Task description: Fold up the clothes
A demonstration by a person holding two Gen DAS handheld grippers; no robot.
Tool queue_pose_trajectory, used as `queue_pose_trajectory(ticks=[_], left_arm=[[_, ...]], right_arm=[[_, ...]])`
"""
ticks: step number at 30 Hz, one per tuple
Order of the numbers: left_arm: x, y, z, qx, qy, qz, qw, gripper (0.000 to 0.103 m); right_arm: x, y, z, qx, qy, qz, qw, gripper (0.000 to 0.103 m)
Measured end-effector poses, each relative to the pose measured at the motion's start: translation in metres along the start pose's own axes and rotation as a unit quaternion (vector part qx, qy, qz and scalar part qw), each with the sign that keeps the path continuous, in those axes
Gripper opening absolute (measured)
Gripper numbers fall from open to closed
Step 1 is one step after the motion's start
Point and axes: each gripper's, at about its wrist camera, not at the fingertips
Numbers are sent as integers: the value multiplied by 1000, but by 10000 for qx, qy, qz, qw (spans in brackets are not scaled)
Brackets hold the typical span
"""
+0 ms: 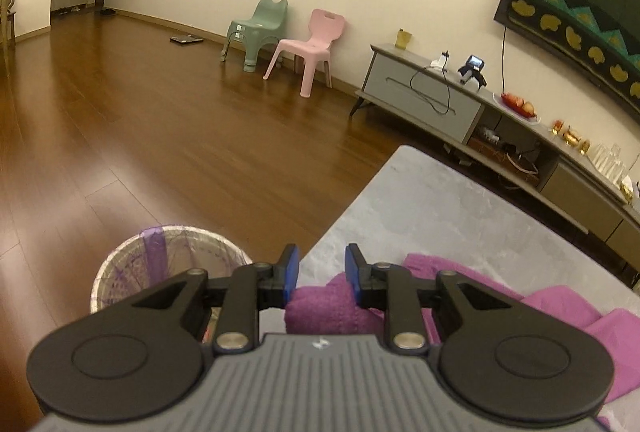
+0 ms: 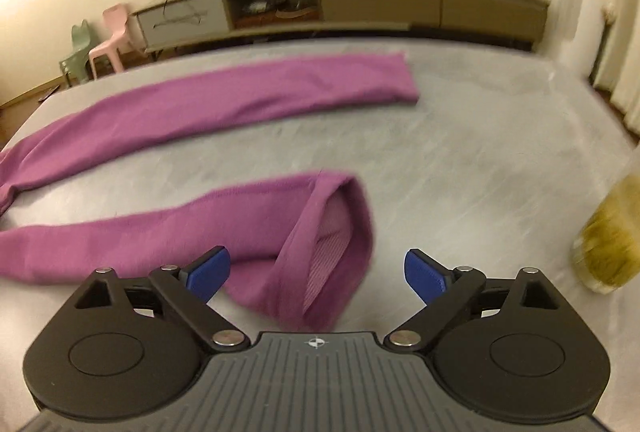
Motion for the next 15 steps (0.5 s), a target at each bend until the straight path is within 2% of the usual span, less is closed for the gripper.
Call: queue_pose_trajectory(ticks=[1,2,3,4,5,6,8,9,10,12,14,15], left_arm=[[-1,0,1,-46,-62,-1,10000,24],[-3,0,3,-92,-124,-1,9999,24],[-1,-2,7,-192,-193,83,9996,24],[6,-6,13,-330,-271,241,9988,24],[13,-10,20,-470,-352,413,9974,24],[21,-12,26,-562,-411,561,9960,24],[30,-12,28,-505,-510,673,9951,24],[32,-9,26,-397,-576,627,9956,24],[32,-6,22,-252,-653,527,9962,24],[32,0,15,26,-819,274,9963,24],[31,5,11,209,-933,-24,9954,24],[30,7,11,261,-925,-167,9952,24]], right_arm=[[4,2,-6,174,-11,40,9998,29],[8,1,-2,104,-32,69,9999,5],[13,-1,4,18,-76,80,9999,4],[11,-8,23,-315,-461,-179,9983,3],[0,-17,56,-778,-1135,-613,9886,2],[-11,-26,89,-1218,-1750,-1020,9717,0],[-30,-31,120,-1629,-1521,-1188,9676,0],[-32,-29,118,-1598,-859,-998,9783,0],[-34,-23,108,-1385,-393,-844,9860,0],[-36,-11,86,-952,529,-519,9927,1],[-26,1,72,-660,1058,97,9922,1],[-24,5,72,-580,1139,261,9915,1]])
Point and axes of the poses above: each gripper's, at about its wrist camera, not at the fingertips, and z roughly against the way its jaws point, x to its left, y to its underside, and after that the axes turned 10 degrees about -z, right-handed
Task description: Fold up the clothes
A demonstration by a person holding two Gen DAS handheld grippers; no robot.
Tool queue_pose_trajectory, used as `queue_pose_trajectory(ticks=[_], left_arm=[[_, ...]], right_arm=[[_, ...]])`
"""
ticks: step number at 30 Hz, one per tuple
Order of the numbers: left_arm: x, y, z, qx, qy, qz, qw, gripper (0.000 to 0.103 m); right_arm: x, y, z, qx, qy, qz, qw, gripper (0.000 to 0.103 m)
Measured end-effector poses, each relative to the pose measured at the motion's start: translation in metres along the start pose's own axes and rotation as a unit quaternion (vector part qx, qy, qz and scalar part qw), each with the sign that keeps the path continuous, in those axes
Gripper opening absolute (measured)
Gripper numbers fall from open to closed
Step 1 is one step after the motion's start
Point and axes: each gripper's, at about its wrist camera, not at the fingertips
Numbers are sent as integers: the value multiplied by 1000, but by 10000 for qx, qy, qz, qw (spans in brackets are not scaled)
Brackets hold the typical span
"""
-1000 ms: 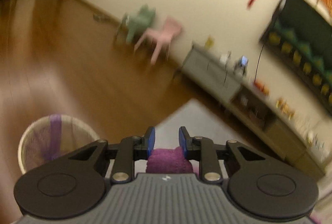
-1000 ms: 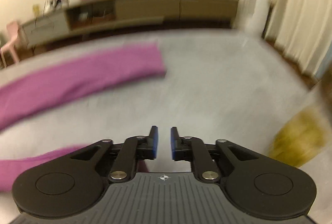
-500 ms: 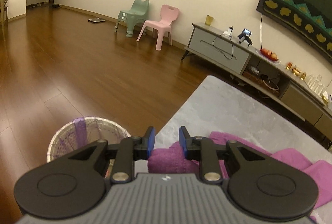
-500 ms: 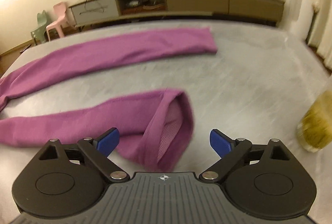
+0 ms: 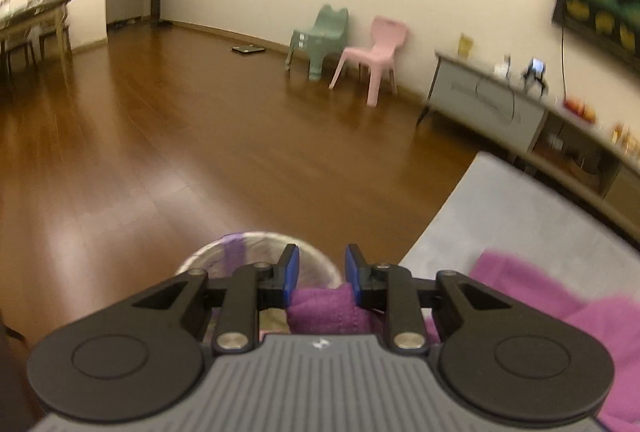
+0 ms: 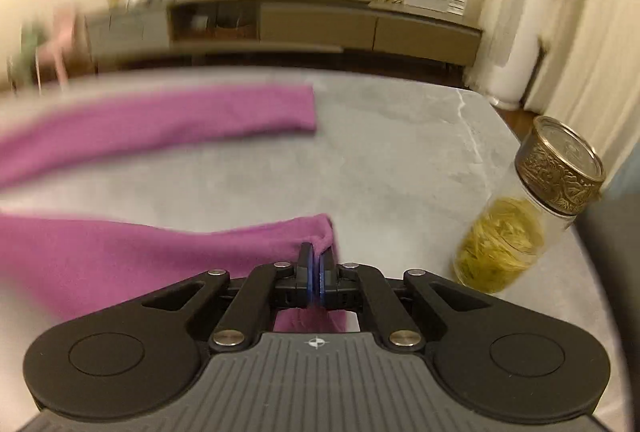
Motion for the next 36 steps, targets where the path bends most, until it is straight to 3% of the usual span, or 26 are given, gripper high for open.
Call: queue_pose_trajectory(ticks=[4,8,10,12,13,15,17,19,21,22,24,25,27,29,30,33,36], left_arm=[[-6,6,7,37,162,-527,9985,24],[11,7,30,-213,373,-166,9989,24],[13,10,42,-220,625,-305,9973,24],[8,16,49,-61,1104,-885,9899,25],[2,23,52,18,1121,-1343,9846,26],[-11,36,56,100,715,-2251,9717,25],[-10,38,64,44,348,-2447,9690,26],[-6,31,82,-229,329,-2196,9748,25],[-16,21,105,-612,388,-2135,9743,25],[-30,19,116,-803,506,-2241,9699,25],[-78,23,129,-1003,1188,-2659,9514,25],[-109,32,131,-996,1537,-2971,9371,27],[-177,59,129,-873,2166,-3681,9000,27],[-241,95,117,-714,2235,-4535,8598,27],[-263,108,108,-657,2171,-4777,8487,26],[-308,132,80,-570,1944,-5092,8365,19],[-330,135,64,-624,1755,-5244,8309,18]], right_arm=[[8,11,1,198,204,529,9982,1],[11,6,11,42,65,360,9993,1],[2,3,16,-29,116,338,9994,1],[-3,11,10,231,277,605,9975,1],[-4,18,5,427,453,823,9947,3],[-8,31,-4,716,702,1099,9889,4],[-12,35,-5,676,893,1101,9876,18],[-16,29,6,302,938,887,9912,68],[-13,20,25,-240,680,546,9959,80],[-11,16,32,-463,572,392,9965,80],[0,15,34,-505,113,199,9985,80],[10,18,28,-343,-176,271,9989,80],[37,33,9,77,-495,685,9964,80],[64,51,-7,392,-590,1172,9906,80],[75,61,-11,491,-628,1367,9874,80],[93,79,-15,663,-733,1644,9814,80],[94,86,-15,741,-805,1640,9804,79]])
Point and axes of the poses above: each gripper's, at about its wrist camera, not at the fingertips, and z roughly against the way its jaws point, x to its left, y to its underside, and after that the axes turned 10 degrees about -z, right-handed
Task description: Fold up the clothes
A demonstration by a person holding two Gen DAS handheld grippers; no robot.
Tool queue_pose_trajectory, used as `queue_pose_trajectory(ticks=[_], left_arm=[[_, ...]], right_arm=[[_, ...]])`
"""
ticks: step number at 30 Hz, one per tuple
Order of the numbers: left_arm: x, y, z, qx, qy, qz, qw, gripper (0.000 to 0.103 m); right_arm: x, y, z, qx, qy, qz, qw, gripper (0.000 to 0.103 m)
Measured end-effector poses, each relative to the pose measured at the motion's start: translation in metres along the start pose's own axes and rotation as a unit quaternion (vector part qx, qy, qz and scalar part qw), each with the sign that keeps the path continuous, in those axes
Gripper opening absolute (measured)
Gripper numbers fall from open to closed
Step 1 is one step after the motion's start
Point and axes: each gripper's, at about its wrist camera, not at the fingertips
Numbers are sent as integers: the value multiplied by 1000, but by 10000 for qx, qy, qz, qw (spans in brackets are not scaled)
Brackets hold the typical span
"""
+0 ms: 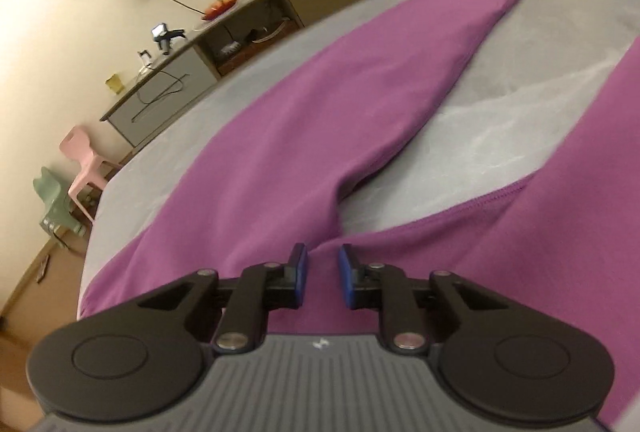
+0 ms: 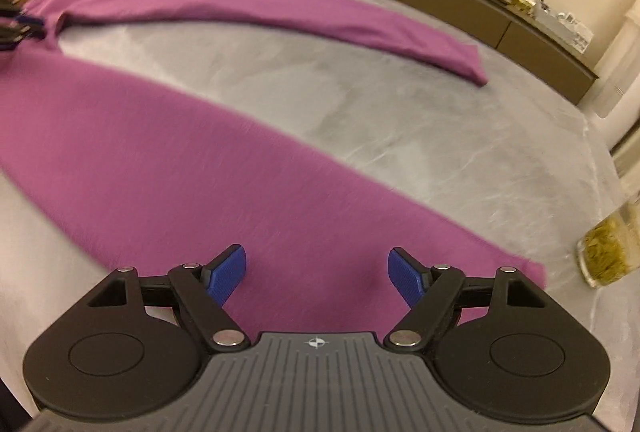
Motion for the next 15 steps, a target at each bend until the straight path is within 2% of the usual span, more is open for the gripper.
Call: queue_pose_trajectory(ticks=[3,5,9,12,15], left_arm=[[9,-2,-15,122,-179,340,9992,17],[16,-7,-27,266,-462,477,9974,17],[34,-20,-35,492,-800,924,9913,17],[42,-28,-21,371,-570,1118,9914,17],[42,-26,14,-38,-168,1154,9932,20]], right_arm=[[-2,4,1,96,-160,-151,9997,77],[-7,8,2,242,-353,-247,9988,71],[-17,21,6,417,-589,-246,9971,71],[-26,25,8,393,-568,-398,9968,71],[-44,21,15,79,-763,-923,9928,73]])
Point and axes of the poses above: each gripper's, at about its wrist camera, not at the fingertips, and z roughly against the way its jaws point, x to its left, y to its underside, and after that the axes turned 10 degrees about -z, right-handed
